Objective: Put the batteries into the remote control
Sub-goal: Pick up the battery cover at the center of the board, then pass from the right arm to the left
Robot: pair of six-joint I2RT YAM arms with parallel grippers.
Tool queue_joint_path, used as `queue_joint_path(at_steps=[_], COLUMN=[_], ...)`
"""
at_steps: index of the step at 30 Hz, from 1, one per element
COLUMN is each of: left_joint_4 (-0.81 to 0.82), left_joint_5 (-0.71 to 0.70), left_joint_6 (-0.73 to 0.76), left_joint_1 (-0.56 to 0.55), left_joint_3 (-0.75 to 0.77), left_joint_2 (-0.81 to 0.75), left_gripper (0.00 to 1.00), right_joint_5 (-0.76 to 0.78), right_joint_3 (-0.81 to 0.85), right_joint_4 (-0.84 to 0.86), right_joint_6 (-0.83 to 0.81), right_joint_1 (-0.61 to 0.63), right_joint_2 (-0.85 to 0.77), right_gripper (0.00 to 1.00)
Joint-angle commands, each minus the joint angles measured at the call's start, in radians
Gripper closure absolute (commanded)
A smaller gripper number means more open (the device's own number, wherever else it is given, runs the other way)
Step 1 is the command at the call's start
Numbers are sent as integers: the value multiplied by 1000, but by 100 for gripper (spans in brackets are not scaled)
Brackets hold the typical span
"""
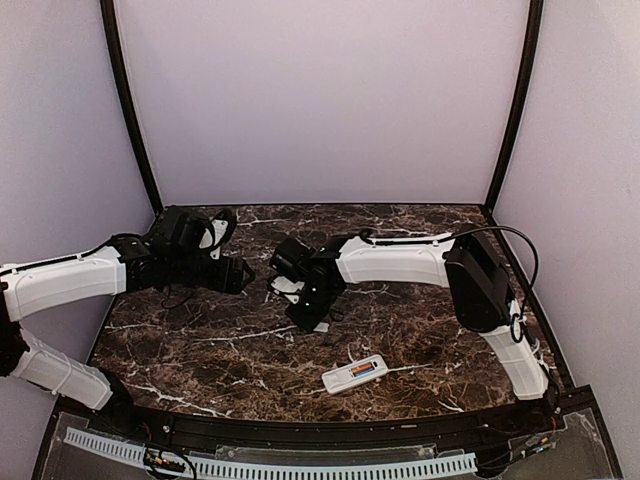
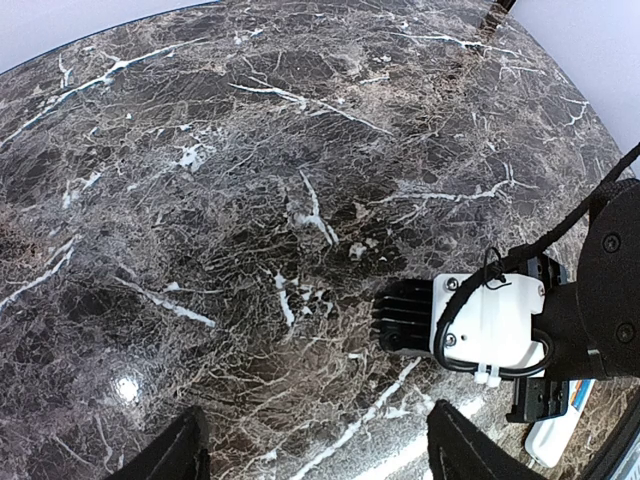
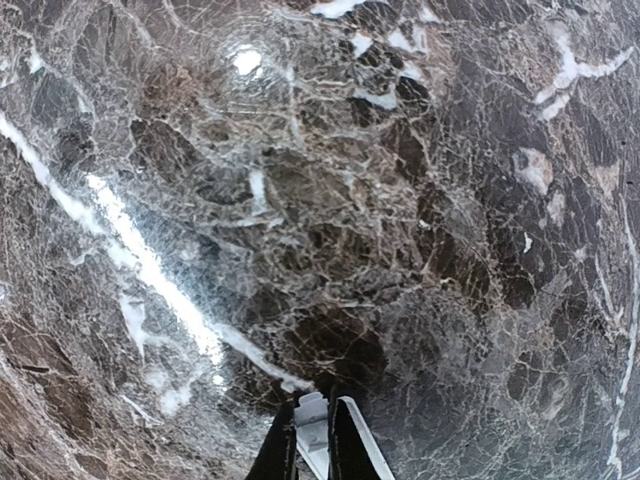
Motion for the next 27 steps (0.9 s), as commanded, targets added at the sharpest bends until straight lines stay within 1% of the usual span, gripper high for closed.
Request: queue_joint_path(at_steps=[1, 6, 12, 17, 23, 27], left_joint_4=[9, 13, 20, 21, 23, 35], left_joint_5=[11, 11, 12, 42, 42, 52], left_joint_6=[3, 6, 9, 11, 13, 20], left_joint_1=[6, 6, 7, 7, 7, 7], left_joint_3=[-15, -18, -22, -23, -26, -31], left_joint_2=[-1, -5, -11, -13, -15, -28], left_gripper=[26, 27, 27, 26, 27, 27], right_joint_5=[-14, -25, -37, -40, -47, -97], right_joint_3=[20, 7, -15, -20, -20, -39], right_joint_4=[-29, -8, 22, 22, 24, 27], right_joint_6=[14, 26, 41, 45, 63, 86], right_joint_1=[7, 6, 5, 0, -7, -23], right_joint_2=[8, -32, -76, -81, -93, -140], right_gripper=[97, 100, 100, 100, 100, 100])
